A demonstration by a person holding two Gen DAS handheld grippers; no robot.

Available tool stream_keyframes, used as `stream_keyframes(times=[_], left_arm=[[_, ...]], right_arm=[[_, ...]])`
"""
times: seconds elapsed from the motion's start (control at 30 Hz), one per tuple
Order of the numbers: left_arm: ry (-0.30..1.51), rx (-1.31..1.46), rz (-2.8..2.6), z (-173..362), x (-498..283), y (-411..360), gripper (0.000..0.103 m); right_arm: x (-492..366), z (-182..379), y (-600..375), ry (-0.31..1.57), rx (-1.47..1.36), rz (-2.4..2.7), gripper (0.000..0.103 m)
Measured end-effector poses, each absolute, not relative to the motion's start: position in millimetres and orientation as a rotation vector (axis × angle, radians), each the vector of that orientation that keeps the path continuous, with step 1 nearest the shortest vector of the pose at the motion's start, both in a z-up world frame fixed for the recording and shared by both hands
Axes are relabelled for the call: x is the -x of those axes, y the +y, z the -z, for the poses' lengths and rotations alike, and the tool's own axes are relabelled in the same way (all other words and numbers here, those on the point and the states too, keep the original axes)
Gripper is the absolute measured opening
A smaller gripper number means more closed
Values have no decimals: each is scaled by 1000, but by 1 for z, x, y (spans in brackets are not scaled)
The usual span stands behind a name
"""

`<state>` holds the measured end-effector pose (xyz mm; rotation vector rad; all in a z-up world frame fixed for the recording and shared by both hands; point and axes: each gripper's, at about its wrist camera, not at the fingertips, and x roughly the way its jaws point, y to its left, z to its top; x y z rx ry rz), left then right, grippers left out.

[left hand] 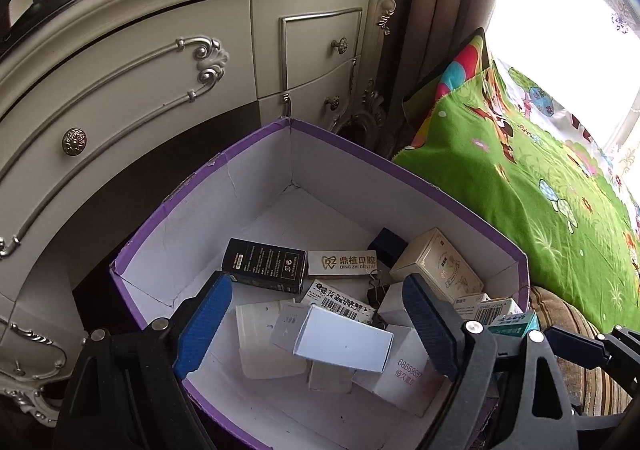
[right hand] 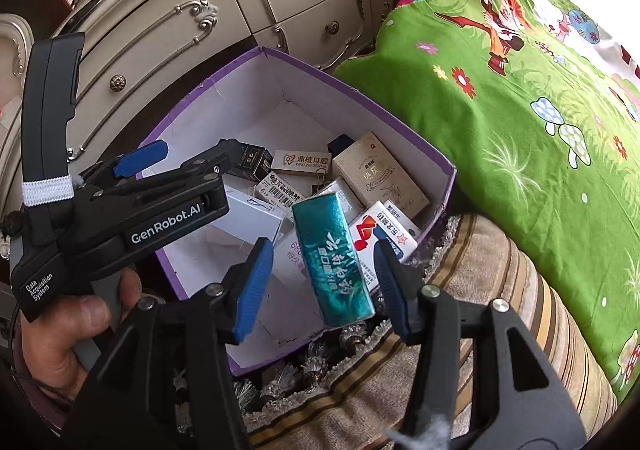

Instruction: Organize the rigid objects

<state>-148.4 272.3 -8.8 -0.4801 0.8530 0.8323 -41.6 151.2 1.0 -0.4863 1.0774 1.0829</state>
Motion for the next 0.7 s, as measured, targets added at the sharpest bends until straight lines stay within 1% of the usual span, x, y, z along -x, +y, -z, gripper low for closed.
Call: stream_keyframes(times=[0.13,0.37,0.57,0.7], left_arm=[[854,456,-836,3,154,265,88],[870,393,-830,-6,164,241,88],[874,398,-759,-10,176,212,90],[912,388,-767,-14,182,196,90]], right_arm=[[49,-4,143,1065,486,-1071,61],[57,-11,121,1036,461,-1031,62],[64,-21,94,990,438,-978,66],[68,-27,79,963,428,-958,66]])
